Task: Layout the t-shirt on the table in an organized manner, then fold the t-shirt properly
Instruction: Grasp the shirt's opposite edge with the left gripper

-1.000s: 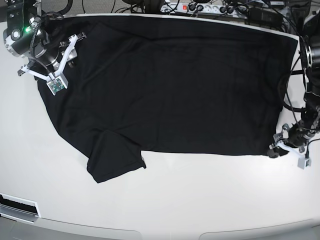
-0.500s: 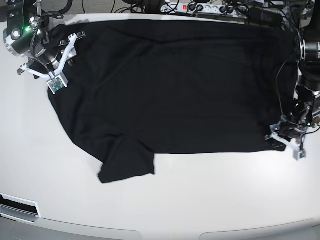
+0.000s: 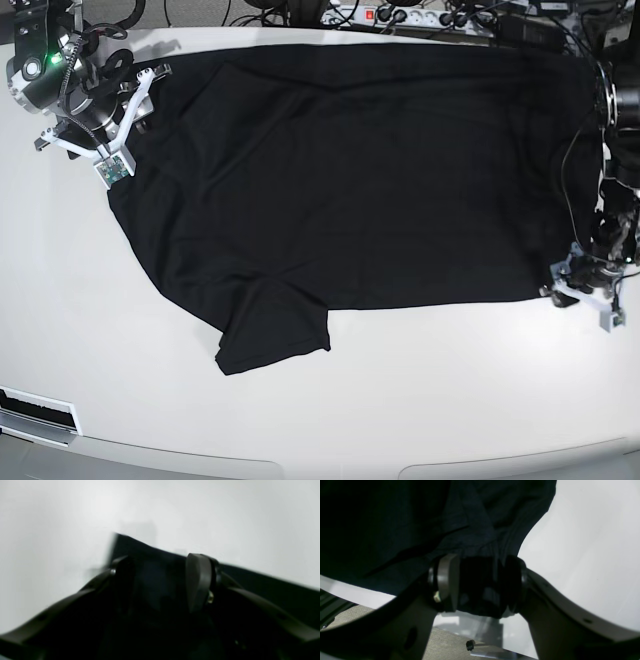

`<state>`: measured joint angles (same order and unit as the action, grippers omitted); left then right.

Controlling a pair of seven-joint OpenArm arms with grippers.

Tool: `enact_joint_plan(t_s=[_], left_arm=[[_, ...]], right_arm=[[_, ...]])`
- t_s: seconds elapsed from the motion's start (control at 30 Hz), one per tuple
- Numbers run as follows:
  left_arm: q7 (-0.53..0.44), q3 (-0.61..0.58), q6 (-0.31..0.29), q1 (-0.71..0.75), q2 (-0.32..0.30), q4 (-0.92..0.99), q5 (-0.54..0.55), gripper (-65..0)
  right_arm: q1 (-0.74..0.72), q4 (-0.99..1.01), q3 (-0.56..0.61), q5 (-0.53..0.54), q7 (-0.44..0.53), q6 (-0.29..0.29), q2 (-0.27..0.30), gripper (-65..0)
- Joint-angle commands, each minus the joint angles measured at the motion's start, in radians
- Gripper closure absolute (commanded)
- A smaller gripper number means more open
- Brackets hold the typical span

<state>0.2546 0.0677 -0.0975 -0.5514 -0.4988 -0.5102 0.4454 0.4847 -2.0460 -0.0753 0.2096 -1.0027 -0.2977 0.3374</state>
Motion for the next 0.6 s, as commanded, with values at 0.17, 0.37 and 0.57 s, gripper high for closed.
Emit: enact_joint_plan(t_s=[0.17,0.37,0.57], left_arm=[[-0.031,0.008,0.153,-0.014,-0.046,-0.006,-0.03,-34.0],[-0.082,0.008,0.061,0.042,-0.047,0.034,-0.018,-34.0],[-0.084,0.008,-0.159,0.056,-0.035,0.036,-0.018,-33.9]], right_arm=[[0.0,-0.019,-0.005,0.003,0.016,0.003,0.011,-31.6],[0.0,-0.019,-0.005,0.003,0.015,0.003,0.011,-31.5],[0.0,-0.019,-0.005,0.003,0.014,0.003,0.011,-31.5]])
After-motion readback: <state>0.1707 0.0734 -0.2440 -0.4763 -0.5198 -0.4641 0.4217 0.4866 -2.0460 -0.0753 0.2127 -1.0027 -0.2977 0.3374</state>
